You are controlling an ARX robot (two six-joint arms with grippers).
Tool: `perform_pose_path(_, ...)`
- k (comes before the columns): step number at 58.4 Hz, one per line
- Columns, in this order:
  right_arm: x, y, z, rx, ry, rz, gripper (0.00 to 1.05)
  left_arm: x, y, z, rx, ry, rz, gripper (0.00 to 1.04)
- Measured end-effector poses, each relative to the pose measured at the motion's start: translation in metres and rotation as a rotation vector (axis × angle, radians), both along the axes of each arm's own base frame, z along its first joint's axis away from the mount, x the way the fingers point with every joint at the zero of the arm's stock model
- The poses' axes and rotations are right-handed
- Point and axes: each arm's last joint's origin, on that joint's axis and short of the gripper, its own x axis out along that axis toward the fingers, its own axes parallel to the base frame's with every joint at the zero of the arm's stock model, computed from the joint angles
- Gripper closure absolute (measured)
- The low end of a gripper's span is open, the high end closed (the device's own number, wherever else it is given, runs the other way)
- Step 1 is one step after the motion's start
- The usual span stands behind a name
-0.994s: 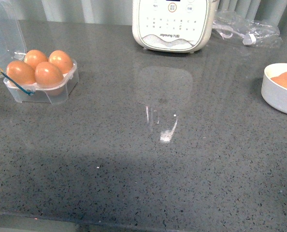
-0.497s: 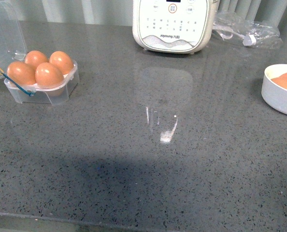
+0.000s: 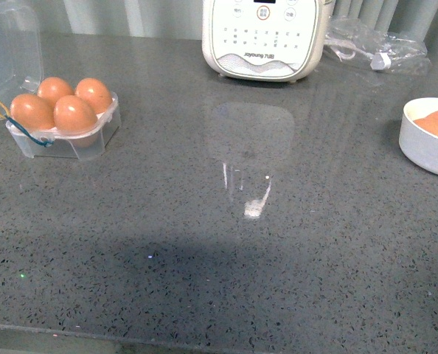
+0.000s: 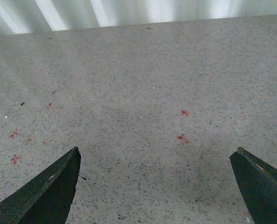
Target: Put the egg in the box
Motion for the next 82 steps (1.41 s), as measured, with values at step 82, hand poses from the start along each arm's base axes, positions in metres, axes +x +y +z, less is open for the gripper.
perform_pose_path(82, 0.0, 0.0, 0.0, 0.0, 0.0, 0.0, 0.07, -0.076, -0.061, 0.04, -0.251, -0.031, -0.334, 0.07)
